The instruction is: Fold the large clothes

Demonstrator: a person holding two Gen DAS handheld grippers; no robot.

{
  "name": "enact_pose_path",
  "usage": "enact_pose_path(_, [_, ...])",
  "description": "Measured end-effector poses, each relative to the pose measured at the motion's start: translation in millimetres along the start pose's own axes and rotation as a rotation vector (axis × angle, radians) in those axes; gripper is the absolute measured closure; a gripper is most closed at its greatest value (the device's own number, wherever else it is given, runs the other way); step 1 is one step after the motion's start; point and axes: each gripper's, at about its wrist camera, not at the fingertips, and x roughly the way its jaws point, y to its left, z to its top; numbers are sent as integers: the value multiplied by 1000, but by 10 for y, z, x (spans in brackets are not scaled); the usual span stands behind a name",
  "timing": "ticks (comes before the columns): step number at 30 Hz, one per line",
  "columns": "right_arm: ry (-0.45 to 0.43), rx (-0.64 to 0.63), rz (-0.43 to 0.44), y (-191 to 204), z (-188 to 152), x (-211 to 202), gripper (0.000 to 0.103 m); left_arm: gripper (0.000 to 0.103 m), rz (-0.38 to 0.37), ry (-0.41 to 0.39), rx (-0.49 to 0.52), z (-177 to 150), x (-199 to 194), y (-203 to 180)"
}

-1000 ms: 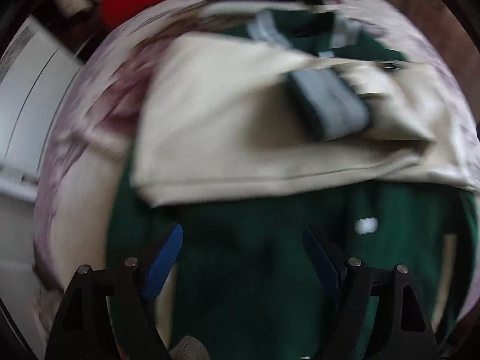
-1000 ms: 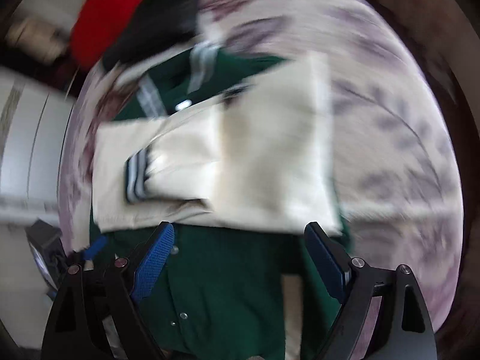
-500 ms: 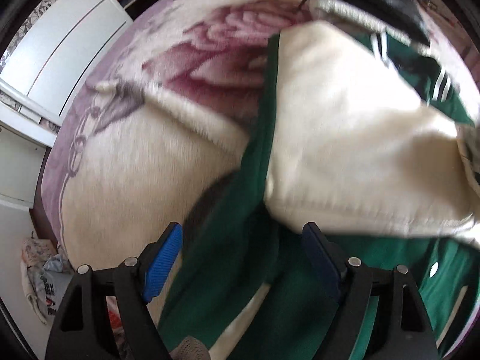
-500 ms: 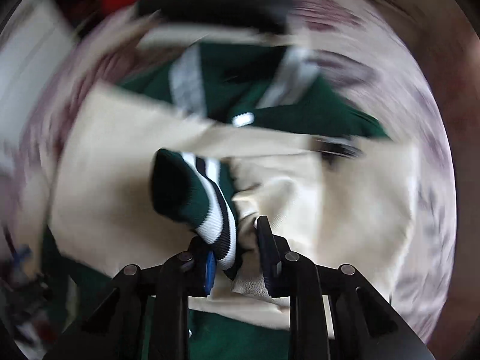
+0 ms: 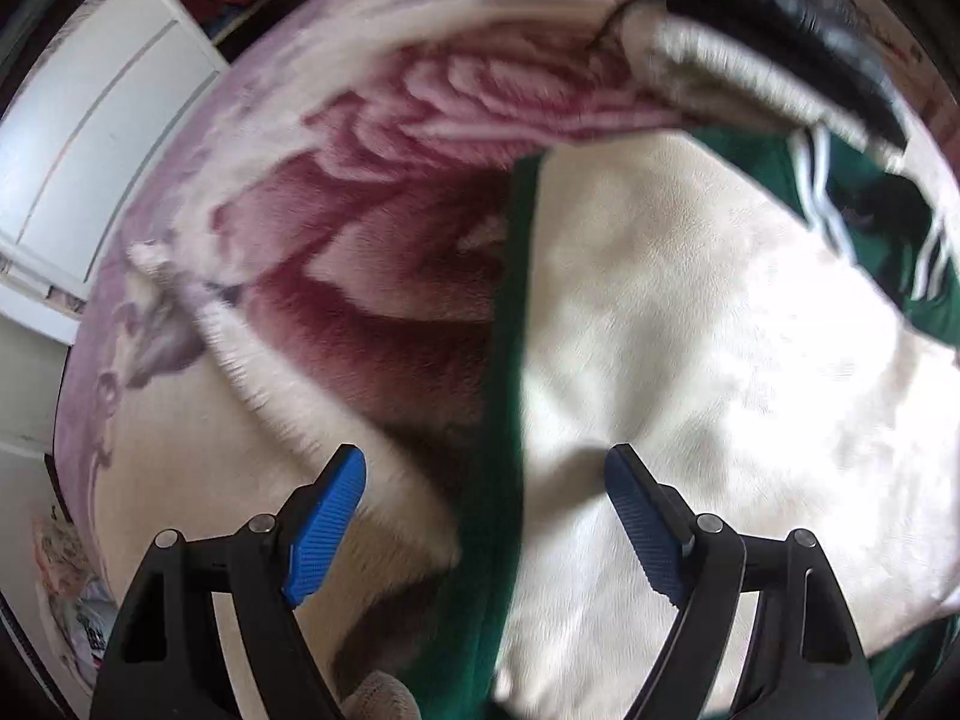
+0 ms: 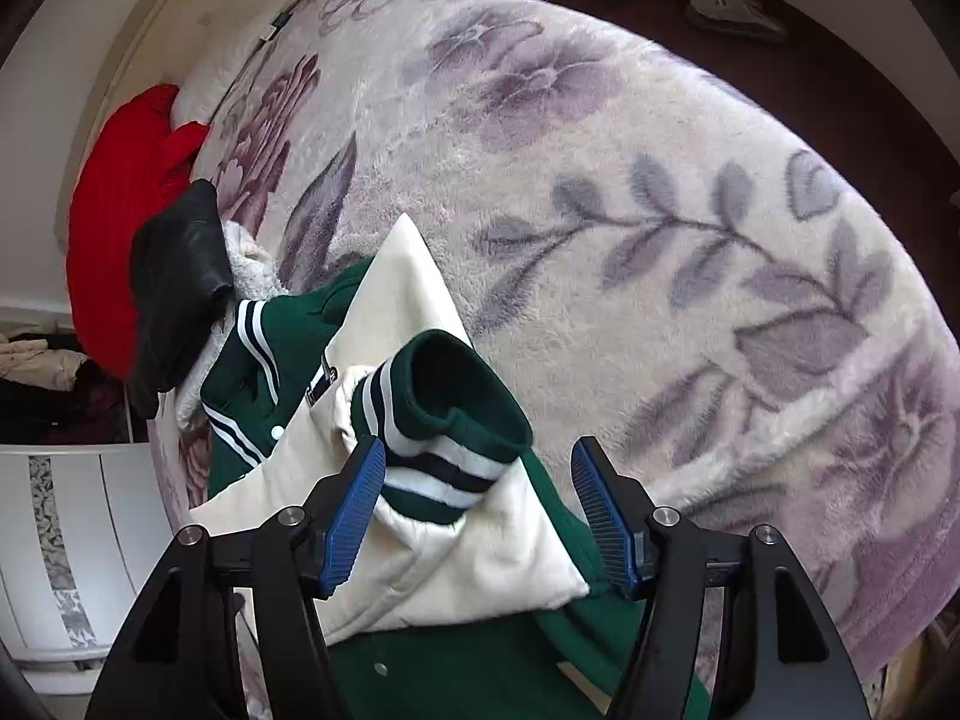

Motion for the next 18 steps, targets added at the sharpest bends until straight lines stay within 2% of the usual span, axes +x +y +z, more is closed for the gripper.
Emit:
enact_pose_path(1, [19, -23, 28, 50, 31, 129, 36, 14, 0, 8, 3, 22, 88, 0])
enact_pose_path(2, [41, -44, 36, 65, 111, 241, 37, 4, 2, 9, 0, 40, 147, 21])
enact_pose_path(3, [76, -72, -30, 103, 137, 424, 37, 0, 1, 14, -8, 54, 170, 48])
enact_pose_path(5, [196, -110, -223, 136, 194, 750, 42, 0, -52, 23, -47, 86, 112, 154])
enact_pose_path(7, [199, -103, -202, 183, 229, 652, 42, 0, -73, -8, -49, 80, -50, 214])
enact_pose_path(9, [160, -156, -156, 342, 276, 312, 42, 0, -94, -45, -64, 37, -253, 264])
enact_pose_path(11, [143, -217, -127, 486, 351, 36, 42, 0, -81, -74, -87, -22, -440, 294])
enact_pose_path(13, [135, -299, -145, 651, 514, -97, 42, 0, -50, -88, -112, -104, -588, 257])
enact_pose_path(15, [144, -382, -155, 823, 746, 1, 42, 0, 5, -100, -142, -204, -691, 149])
enact_pose_path(18, [179, -540, -185, 1158, 1191, 495, 42, 0, 90, -118, -168, -301, -727, -76])
